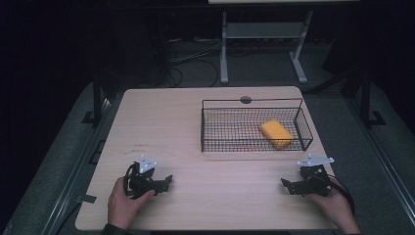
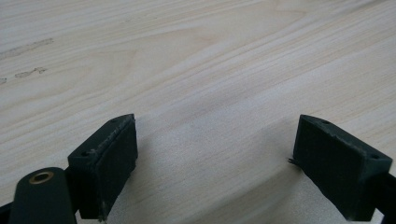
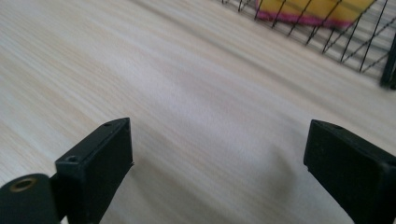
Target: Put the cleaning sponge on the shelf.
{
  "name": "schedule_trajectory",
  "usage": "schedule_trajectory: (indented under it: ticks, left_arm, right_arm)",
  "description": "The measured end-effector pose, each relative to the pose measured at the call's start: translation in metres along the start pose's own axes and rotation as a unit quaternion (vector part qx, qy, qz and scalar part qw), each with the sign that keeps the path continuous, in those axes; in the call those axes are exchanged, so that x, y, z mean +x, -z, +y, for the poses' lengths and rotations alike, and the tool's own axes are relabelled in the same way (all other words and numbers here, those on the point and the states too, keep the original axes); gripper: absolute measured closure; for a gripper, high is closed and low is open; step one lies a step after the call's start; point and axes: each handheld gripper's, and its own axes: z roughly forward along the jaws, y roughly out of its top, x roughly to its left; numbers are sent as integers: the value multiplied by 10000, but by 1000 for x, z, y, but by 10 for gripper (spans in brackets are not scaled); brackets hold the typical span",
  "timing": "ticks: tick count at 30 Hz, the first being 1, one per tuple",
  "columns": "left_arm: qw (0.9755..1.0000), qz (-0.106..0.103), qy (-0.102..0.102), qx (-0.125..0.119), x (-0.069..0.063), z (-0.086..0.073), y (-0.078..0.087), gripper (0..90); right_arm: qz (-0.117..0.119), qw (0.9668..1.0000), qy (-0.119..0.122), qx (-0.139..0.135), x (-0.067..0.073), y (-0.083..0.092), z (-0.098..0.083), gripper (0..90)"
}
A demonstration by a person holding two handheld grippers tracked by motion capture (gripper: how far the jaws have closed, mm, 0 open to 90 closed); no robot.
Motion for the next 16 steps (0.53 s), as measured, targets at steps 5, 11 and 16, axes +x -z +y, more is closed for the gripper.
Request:
schedule_trajectory:
  ticks: [5,11,16]
  left_arm:
    - [10000,-1,-1,0,0,0,0,131]
    - [10000,0,-1,0,0,0,0,131]
    - [10000,-1,0,0,0,0,0,131]
  right_arm:
    - [79,9998,-165,-125,-1,-2,-10,31]
    - [141,9992,-198,-316,-2,-2,-16,25]
    - [141,9992,-198,-316,-2,-2,-16,25]
